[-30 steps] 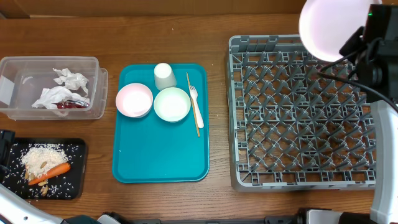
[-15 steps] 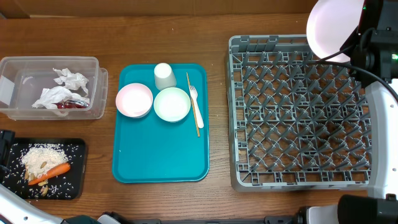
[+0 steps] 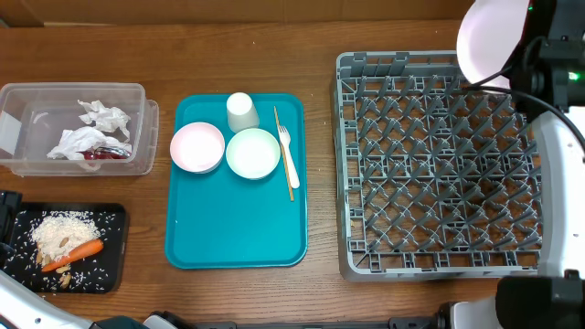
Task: Sort waste into correct bins and load items into the dishwasher
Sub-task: 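Carry the plate right over the grey dish rack, then lower the plate upright into the rack slots and release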
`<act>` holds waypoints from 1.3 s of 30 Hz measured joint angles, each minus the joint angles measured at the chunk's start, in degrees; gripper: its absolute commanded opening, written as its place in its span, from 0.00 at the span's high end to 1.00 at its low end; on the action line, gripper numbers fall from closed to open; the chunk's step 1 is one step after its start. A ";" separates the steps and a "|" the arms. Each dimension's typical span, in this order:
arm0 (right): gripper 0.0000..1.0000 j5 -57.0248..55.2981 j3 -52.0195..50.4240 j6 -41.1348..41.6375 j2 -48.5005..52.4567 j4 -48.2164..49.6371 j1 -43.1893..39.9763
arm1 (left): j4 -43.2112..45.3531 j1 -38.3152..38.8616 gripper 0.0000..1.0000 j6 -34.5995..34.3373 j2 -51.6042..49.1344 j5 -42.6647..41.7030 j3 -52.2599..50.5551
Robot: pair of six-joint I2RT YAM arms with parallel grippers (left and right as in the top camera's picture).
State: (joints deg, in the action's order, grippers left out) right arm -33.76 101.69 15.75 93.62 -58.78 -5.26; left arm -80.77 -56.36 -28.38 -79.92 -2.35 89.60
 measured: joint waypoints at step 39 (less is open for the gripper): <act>0.96 -3.67 -5.62 4.20 6.67 -4.94 7.17 | 0.00 0.00 0.00 -0.02 0.00 0.00 0.00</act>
State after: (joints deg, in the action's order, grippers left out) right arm -37.43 96.07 19.94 100.29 -63.72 1.91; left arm -80.77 -56.36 -28.40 -79.92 -2.35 89.60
